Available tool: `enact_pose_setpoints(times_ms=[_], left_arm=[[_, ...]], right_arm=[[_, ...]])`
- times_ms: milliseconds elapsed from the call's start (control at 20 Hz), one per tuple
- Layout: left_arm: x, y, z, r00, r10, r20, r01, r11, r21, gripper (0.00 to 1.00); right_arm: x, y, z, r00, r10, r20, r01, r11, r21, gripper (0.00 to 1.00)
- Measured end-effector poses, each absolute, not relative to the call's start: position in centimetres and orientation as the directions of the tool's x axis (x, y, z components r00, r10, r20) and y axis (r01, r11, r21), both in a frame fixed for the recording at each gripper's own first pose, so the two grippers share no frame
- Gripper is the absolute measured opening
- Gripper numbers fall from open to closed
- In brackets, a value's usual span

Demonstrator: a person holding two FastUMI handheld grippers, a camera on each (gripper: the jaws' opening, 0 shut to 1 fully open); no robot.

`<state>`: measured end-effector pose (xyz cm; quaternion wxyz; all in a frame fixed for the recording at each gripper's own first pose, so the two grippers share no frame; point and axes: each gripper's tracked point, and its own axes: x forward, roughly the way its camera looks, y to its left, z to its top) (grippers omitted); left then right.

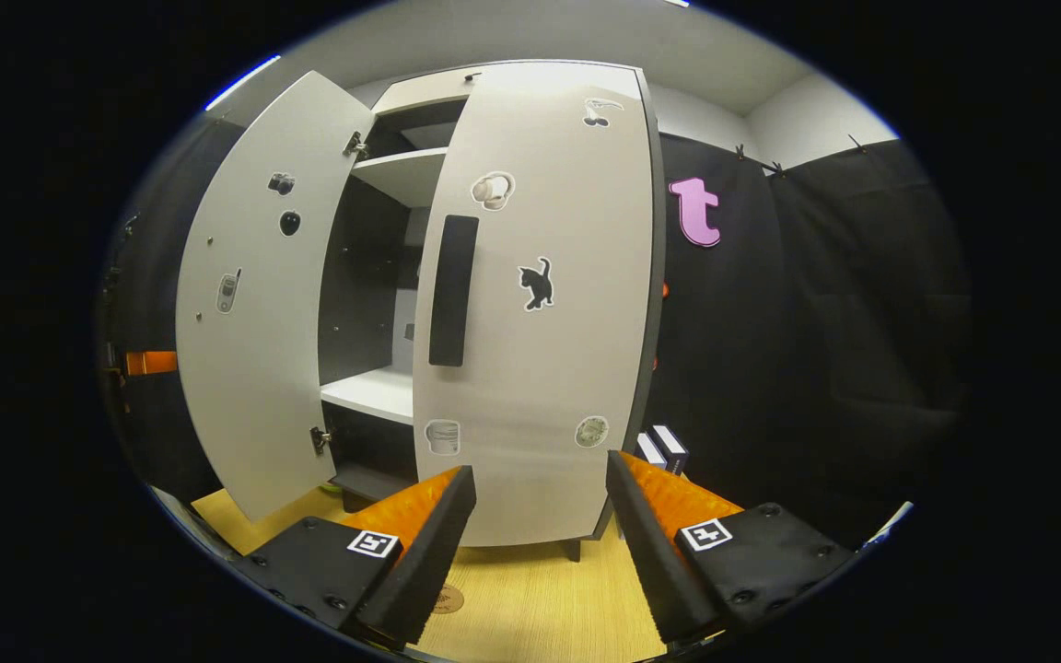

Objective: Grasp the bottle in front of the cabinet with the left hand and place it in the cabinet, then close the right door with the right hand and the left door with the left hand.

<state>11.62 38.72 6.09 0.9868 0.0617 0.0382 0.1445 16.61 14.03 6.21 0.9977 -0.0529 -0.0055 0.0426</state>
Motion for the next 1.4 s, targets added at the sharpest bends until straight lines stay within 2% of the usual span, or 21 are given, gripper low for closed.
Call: enact_pose_setpoints(times_ms=[250, 600, 750, 900, 1000, 1100, 1150, 1250, 1350, 1400], left_arm=[[12.3, 39.7, 5.5, 0.95, 0.308, -0.049, -0.299, 0.944, 0.14, 0.95], [13.2, 39.0, 3.8, 0.961, 0.27, -0.062, -0.259, 0.955, 0.141, 0.95], [13.7, 37.4, 3.1, 0.974, 0.217, -0.071, -0.208, 0.971, 0.116, 0.95], [13.7, 37.7, 2.9, 0.974, 0.217, -0.068, -0.207, 0.969, 0.134, 0.92], [13.7, 37.6, 2.6, 0.975, 0.207, -0.076, -0.199, 0.975, 0.104, 0.97], [13.9, 37.1, 2.5, 0.98, 0.181, -0.08, -0.173, 0.981, 0.093, 0.92], [14.0, 36.8, 2.5, 0.982, 0.172, -0.082, -0.164, 0.981, 0.1, 0.94], [14.3, 36.6, 2.7, 0.983, 0.163, -0.084, -0.152, 0.98, 0.128, 0.91], [14.3, 36.4, 2.8, 0.983, 0.163, -0.081, -0.151, 0.978, 0.143, 0.94], [14.3, 36.2, 2.6, 0.984, 0.161, -0.082, -0.148, 0.979, 0.141, 0.91]], right_arm=[[15.7, 13.2, 6.6, 0.998, 0.054, 0.018, -0.052, 0.993, -0.103, 0.97], [14.4, 12.2, 7.1, 0.999, 0.02, 0.035, -0.017, 0.995, -0.1, 0.97], [13.9, 11.8, 7.0, 0.999, 0.009, 0.033, -0.005, 0.994, -0.112, 0.97], [13.7, 11.6, 7.0, 0.999, 0.004, 0.033, 0.0, 0.994, -0.11, 0.97], [13.5, 11.4, 7.1, 0.999, -0.001, 0.034, 0.004, 0.994, -0.107, 0.97], [13.4, 11.2, 7.3, 0.999, -0.004, 0.033, 0.008, 0.995, -0.104, 0.97], [13.4, 11.1, 7.3, 0.999, -0.006, 0.034, 0.01, 0.994, -0.105, 0.97], [13.5, 10.9, 7.2, 0.999, -0.008, 0.032, 0.012, 0.995, -0.102, 0.97], [13.8, 10.8, 7.3, 0.999, -0.005, 0.032, 0.008, 0.995, -0.095, 0.96], [14.0, 10.8, 7.3, 0.999, -0.002, 0.033, 0.005, 0.995, -0.095, 0.96]])
